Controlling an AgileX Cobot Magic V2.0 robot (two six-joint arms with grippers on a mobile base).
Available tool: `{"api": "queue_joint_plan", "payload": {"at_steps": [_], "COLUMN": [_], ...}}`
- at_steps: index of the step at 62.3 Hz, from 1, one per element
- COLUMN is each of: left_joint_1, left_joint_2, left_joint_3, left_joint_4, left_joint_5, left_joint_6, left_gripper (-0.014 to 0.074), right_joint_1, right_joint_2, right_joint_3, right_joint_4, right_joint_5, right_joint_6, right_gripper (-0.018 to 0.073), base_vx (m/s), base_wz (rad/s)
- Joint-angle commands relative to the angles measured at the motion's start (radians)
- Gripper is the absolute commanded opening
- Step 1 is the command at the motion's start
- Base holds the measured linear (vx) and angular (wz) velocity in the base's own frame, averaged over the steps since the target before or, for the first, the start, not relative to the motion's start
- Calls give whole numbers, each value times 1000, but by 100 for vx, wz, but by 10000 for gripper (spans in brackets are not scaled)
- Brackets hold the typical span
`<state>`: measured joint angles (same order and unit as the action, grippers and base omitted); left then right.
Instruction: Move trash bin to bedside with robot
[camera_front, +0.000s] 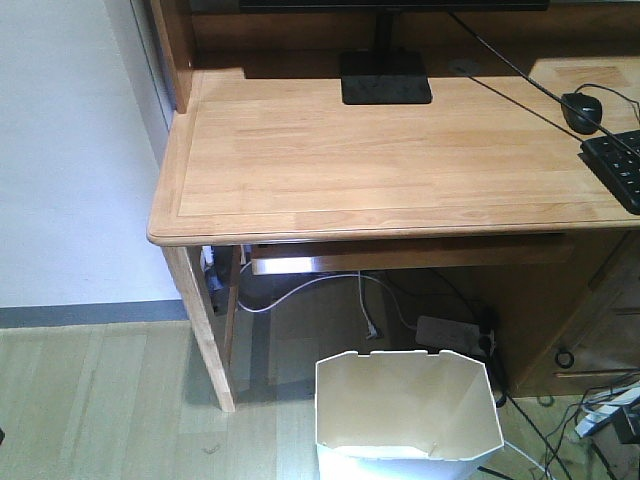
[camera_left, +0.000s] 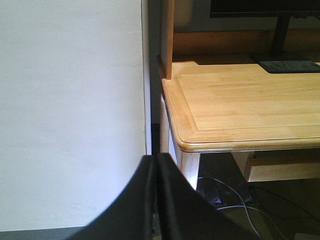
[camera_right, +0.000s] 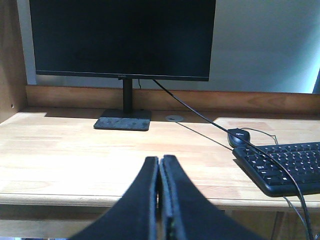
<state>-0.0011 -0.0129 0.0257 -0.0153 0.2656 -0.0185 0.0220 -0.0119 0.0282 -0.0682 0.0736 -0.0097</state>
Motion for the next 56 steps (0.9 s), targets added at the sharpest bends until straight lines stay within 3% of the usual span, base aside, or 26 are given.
{"api": "queue_joint_plan", "payload": {"at_steps": [1, 56], "left_joint_1": [-3, -3], "left_joint_2": [-15, -14], "left_joint_3": [19, 19], "left_joint_4": [-3, -3], "left_joint_5": [-69, -69], "left_joint_6": [-4, -4], "left_gripper": [-6, -6], "right_joint_1": [2, 2], "right_joint_2": [-11, -11], "right_joint_3": [6, 6], "right_joint_4": [-13, -13], "right_joint_5": [-74, -74], "right_joint_6": [-4, -4], "right_gripper": [-9, -9], "base_vx": [0, 0], "base_wz": [0, 0]}}
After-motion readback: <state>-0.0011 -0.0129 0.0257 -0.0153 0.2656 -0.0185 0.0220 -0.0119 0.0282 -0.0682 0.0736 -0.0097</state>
